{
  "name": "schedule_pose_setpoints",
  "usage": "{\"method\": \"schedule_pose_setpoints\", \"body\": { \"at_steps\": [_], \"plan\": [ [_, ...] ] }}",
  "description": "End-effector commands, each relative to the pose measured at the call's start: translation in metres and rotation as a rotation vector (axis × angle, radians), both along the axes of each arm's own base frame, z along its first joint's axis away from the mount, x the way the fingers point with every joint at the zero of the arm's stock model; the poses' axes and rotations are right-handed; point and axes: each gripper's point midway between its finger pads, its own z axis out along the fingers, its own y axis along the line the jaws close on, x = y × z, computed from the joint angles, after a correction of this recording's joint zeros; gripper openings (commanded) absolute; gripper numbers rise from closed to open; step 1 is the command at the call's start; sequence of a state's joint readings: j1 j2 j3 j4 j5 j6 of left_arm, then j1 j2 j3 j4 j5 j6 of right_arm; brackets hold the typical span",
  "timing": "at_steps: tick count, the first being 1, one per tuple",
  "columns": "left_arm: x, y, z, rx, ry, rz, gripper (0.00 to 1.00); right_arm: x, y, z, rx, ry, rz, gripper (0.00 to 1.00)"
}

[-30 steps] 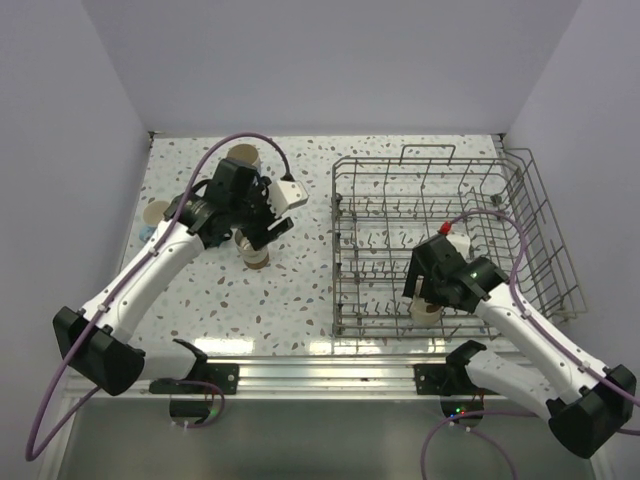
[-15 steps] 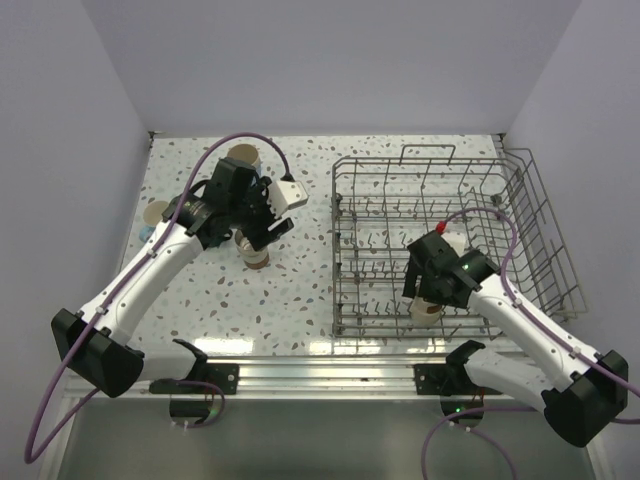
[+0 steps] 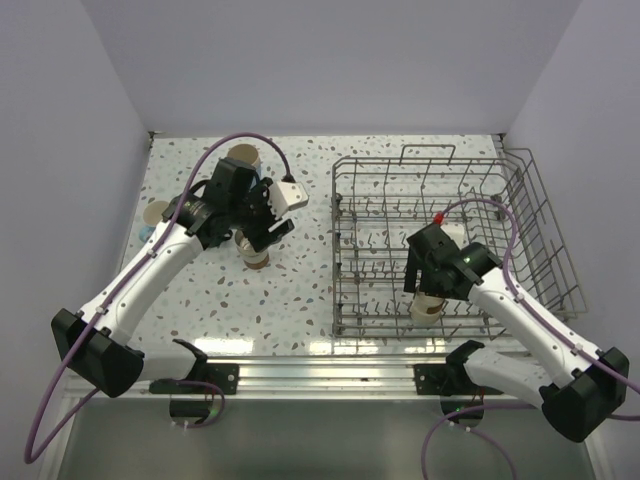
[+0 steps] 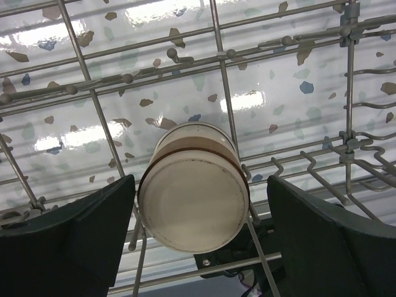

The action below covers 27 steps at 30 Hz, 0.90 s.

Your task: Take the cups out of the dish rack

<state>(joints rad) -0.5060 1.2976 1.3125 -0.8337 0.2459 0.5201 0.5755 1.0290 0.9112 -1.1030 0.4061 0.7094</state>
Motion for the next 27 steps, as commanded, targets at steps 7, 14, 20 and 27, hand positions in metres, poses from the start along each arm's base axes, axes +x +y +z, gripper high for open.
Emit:
{"method": "schedule_pose_setpoints", "body": {
  "at_steps": [7,14,20,27],
  "plan": [
    [-0.001,-0.005,0.017,-0.028,-0.037,-0.051,0.73,0.007,-0.001,0.003,-0.035,-0.007,0.038,0.83],
    [-0.002,-0.005,0.017,-0.025,-0.037,-0.054,0.73,0.001,0.000,-0.005,-0.022,0.015,0.037,0.82],
    [-0.003,-0.005,0.019,-0.029,-0.037,-0.060,0.73,0.001,0.000,-0.008,-0.022,0.017,0.036,0.84],
    [-0.002,-0.005,0.020,-0.027,-0.038,-0.057,0.73,0.005,-0.002,0.002,-0.021,-0.025,0.031,0.48]
  ]
}}
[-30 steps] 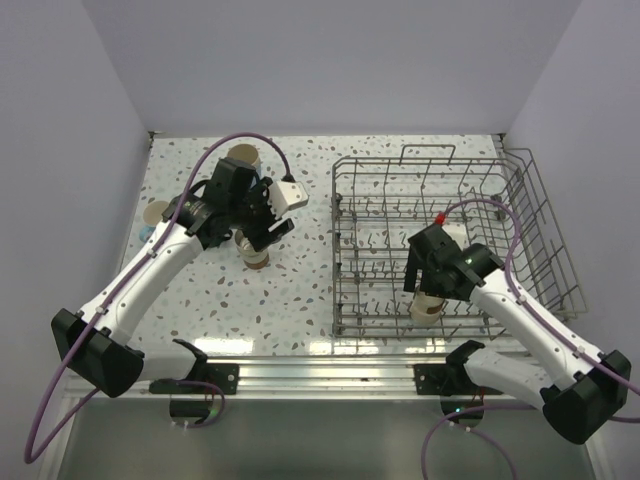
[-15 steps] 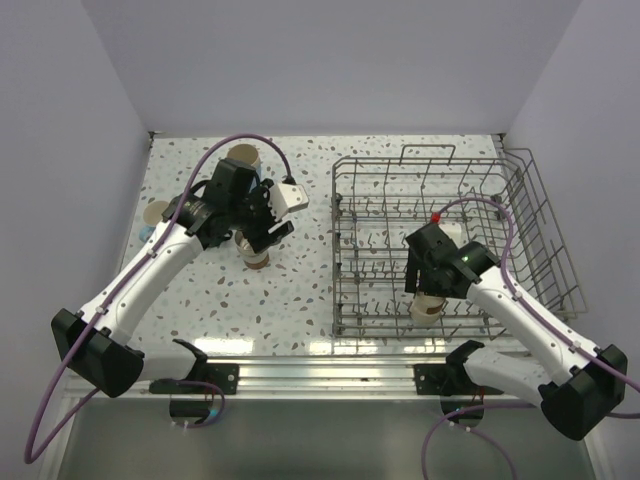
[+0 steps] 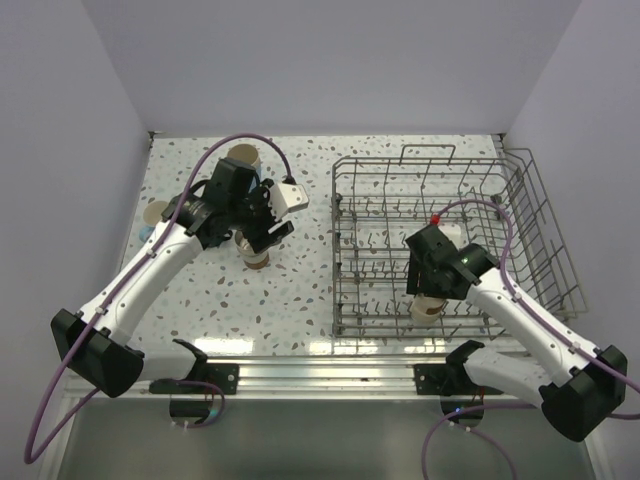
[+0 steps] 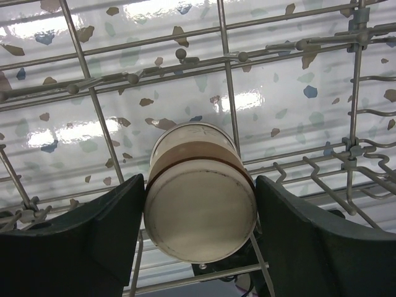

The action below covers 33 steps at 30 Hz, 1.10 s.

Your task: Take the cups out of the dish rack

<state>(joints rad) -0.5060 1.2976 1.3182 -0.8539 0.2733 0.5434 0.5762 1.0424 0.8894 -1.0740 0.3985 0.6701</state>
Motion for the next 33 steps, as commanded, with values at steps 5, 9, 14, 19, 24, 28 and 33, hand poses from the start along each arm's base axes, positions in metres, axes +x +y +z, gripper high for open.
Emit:
{"method": "schedule_pose_setpoints", "body": {
  "at_steps": [5,9,14,19,24,28,33],
  "plan": [
    [0.004,-0.005,0.022,-0.040,-0.051,-0.017,0.72,0.014,0.000,0.042,0.019,-0.109,0.008,0.25],
    [0.008,-0.006,0.023,-0.045,-0.056,-0.005,0.73,0.019,0.004,0.069,0.042,-0.157,0.035,0.21],
    [0.009,-0.006,0.025,-0.050,-0.056,0.002,0.72,0.021,-0.002,0.096,0.031,-0.205,0.034,0.21],
    [0.017,-0.007,0.034,-0.099,-0.064,0.024,0.72,0.031,-0.001,0.134,0.051,-0.299,0.050,0.20],
    [0.021,-0.025,0.041,-0.240,0.001,-0.022,0.72,0.050,0.020,0.158,0.119,-0.357,0.097,0.20],
    [0.027,-0.036,0.052,-0.422,0.061,-0.061,0.71,0.080,0.052,0.196,0.248,-0.499,0.136,0.19],
    [0.016,-0.069,0.078,-0.690,0.153,-0.198,0.75,0.109,0.092,0.235,0.415,-0.628,0.189,0.17]
  ]
}}
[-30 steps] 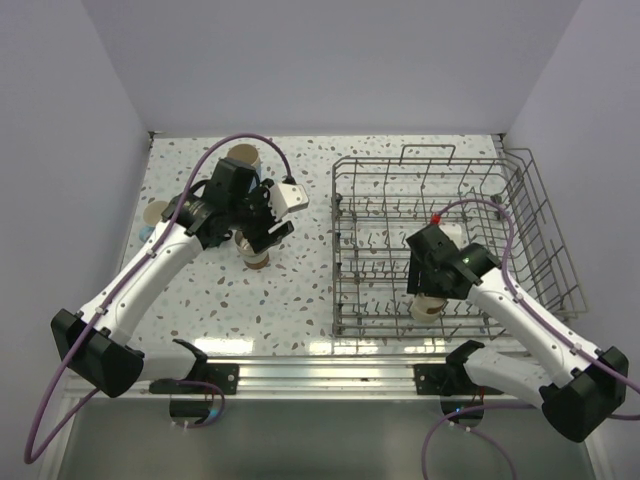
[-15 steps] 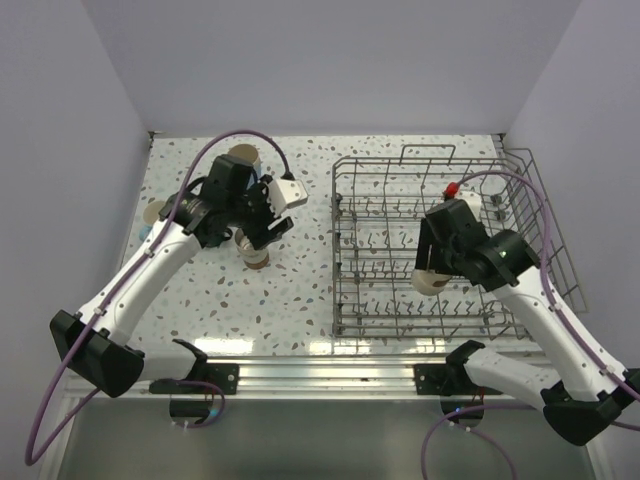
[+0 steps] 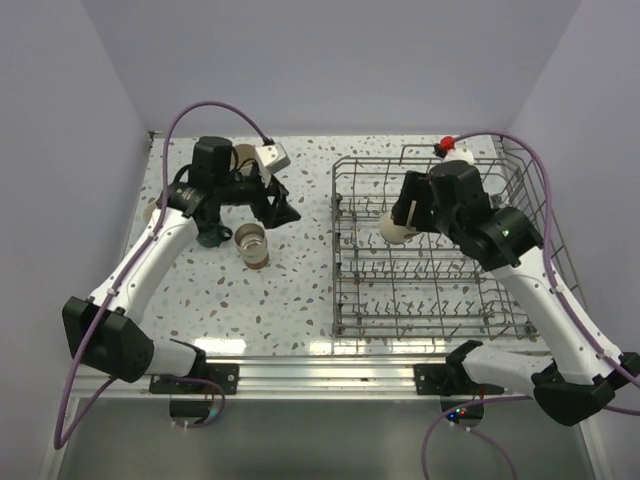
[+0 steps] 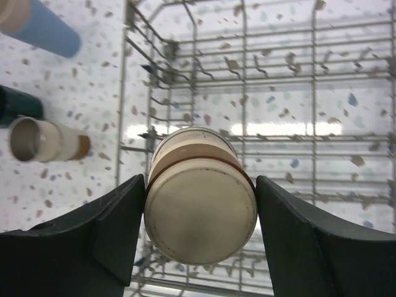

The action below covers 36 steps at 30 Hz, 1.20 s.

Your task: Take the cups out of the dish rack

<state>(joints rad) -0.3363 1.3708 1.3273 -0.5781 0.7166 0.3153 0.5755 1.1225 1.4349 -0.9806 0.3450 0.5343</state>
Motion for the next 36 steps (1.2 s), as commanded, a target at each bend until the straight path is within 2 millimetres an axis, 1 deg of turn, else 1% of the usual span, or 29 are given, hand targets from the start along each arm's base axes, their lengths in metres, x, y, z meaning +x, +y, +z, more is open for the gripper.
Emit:
{"method": "schedule_pose_setpoints", "body": {
  "at_steps": [1,2,3,4,5,6,7,8,9,10,11,12,13,14,15,16,17,24,25,26,27,30,31,32,33,34,35,36],
  "plan": [
    [-0.016,-0.040,0.044,-0.309,-0.005,-0.201,0.76,0.034,0.041,0.066,0.202,-0.218,0.077,0.16],
    [-0.028,-0.046,0.048,-0.382,0.098,-0.236,0.77,0.038,0.046,0.071,0.228,-0.236,0.082,0.16],
    [-0.029,-0.049,0.051,-0.421,0.109,-0.254,0.79,0.041,0.052,0.075,0.252,-0.246,0.097,0.16],
    [-0.026,-0.053,0.055,-0.469,0.055,-0.278,0.80,0.046,0.059,0.081,0.281,-0.273,0.105,0.16],
    [-0.027,-0.056,0.053,-0.505,0.140,-0.266,0.80,0.049,0.064,0.084,0.307,-0.279,0.111,0.16],
    [-0.026,-0.058,0.052,-0.519,0.149,-0.271,0.80,0.050,0.069,0.086,0.330,-0.283,0.125,0.16],
    [-0.024,-0.062,0.056,-0.536,0.124,-0.287,0.80,0.053,0.079,0.090,0.365,-0.295,0.154,0.16],
    [-0.017,-0.065,0.051,-0.539,0.145,-0.278,0.80,0.054,0.084,0.091,0.389,-0.291,0.164,0.16],
    [-0.016,-0.067,0.053,-0.549,0.162,-0.278,0.80,0.055,0.088,0.092,0.405,-0.291,0.173,0.16],
    [-0.015,-0.072,0.057,-0.565,0.143,-0.294,0.80,0.056,0.095,0.097,0.434,-0.300,0.192,0.16],
    [-0.015,-0.074,0.055,-0.580,0.186,-0.291,0.80,0.058,0.098,0.097,0.443,-0.297,0.200,0.16],
    [-0.016,-0.076,0.055,-0.592,0.196,-0.298,0.79,0.059,0.101,0.096,0.450,-0.294,0.206,0.16],
    [-0.016,-0.077,0.061,-0.613,0.158,-0.319,0.79,0.061,0.103,0.098,0.461,-0.300,0.210,0.16],
    [-0.017,-0.078,0.061,-0.631,0.197,-0.314,0.79,0.061,0.106,0.098,0.469,-0.297,0.218,0.16],
    [-0.017,-0.078,0.060,-0.641,0.201,-0.316,0.79,0.061,0.107,0.099,0.474,-0.299,0.222,0.16],
    [-0.017,-0.079,0.066,-0.656,0.172,-0.330,0.79,0.062,0.108,0.101,0.480,-0.305,0.224,0.16],
    [-0.015,-0.079,0.064,-0.665,0.197,-0.324,0.79,0.062,0.109,0.100,0.481,-0.303,0.228,0.16],
    [-0.012,-0.085,0.076,-0.690,0.173,-0.343,0.76,0.063,0.115,0.100,0.498,-0.304,0.250,0.16],
    [-0.010,-0.086,0.076,-0.690,0.175,-0.340,0.76,0.063,0.117,0.097,0.501,-0.298,0.254,0.16],
    [-0.007,-0.087,0.074,-0.692,0.188,-0.334,0.75,0.063,0.117,0.097,0.509,-0.296,0.254,0.16],
    [-0.007,-0.087,0.078,-0.696,0.186,-0.337,0.74,0.063,0.118,0.096,0.513,-0.294,0.255,0.16],
    [-0.011,-0.088,0.083,-0.707,0.185,-0.363,0.68,0.066,0.120,0.090,0.520,-0.287,0.250,0.16],
    [-0.013,-0.087,0.086,-0.713,0.169,-0.374,0.66,0.065,0.124,0.085,0.522,-0.269,0.267,0.16],
    [-0.015,-0.087,0.086,-0.711,0.177,-0.383,0.60,0.064,0.125,0.083,0.521,-0.265,0.270,0.16],
    [-0.017,-0.086,0.087,-0.709,0.174,-0.388,0.58,0.066,0.125,0.082,0.522,-0.267,0.269,0.16],
    [-0.019,-0.085,0.089,-0.708,0.167,-0.394,0.55,0.066,0.126,0.075,0.518,-0.255,0.271,0.16],
    [-0.021,-0.084,0.089,-0.705,0.165,-0.398,0.49,0.067,0.127,0.074,0.520,-0.255,0.272,0.16],
    [-0.022,-0.083,0.090,-0.705,0.163,-0.398,0.46,0.067,0.129,0.069,0.521,-0.252,0.277,0.16]
  ]
}}
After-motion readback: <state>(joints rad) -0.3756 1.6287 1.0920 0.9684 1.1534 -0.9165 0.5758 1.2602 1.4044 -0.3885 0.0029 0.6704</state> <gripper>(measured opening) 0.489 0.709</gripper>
